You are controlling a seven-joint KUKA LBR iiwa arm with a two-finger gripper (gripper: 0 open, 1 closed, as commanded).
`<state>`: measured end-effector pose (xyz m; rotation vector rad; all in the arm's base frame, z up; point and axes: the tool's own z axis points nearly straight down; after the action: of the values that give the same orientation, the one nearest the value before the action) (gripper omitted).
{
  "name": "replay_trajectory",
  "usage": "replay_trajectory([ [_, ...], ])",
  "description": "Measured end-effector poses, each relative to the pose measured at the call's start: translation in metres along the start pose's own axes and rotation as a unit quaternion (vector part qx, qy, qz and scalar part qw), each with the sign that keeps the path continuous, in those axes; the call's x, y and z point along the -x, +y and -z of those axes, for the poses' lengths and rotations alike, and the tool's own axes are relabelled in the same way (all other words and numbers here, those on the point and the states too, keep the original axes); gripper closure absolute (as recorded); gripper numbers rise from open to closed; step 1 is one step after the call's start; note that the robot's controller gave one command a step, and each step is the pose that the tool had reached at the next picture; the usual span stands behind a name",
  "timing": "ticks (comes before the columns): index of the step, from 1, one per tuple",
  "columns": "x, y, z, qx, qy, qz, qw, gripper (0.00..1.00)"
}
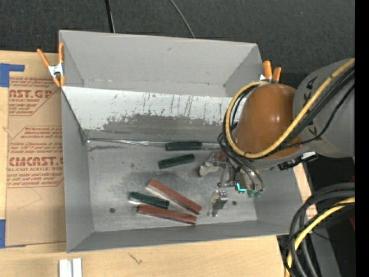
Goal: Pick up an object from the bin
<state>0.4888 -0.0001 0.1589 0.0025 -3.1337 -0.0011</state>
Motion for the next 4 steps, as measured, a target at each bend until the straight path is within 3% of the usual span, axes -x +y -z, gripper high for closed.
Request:
replay_trajectory([
  [1,0.002,0.000,0.004,0.000,-0.0038,0.000,1.0000,0.00],
  [2,-0.004,0.052,-0.068,0.001,-0.0063,-0.023,0.9997,0.00],
  [3,0.000,0.067,-0.068,0.000,-0.0028,-0.059,0.9982,0.00],
  [4,-0.007,0.089,-0.060,0.000,-0.0029,-0.082,0.9966,0.00],
])
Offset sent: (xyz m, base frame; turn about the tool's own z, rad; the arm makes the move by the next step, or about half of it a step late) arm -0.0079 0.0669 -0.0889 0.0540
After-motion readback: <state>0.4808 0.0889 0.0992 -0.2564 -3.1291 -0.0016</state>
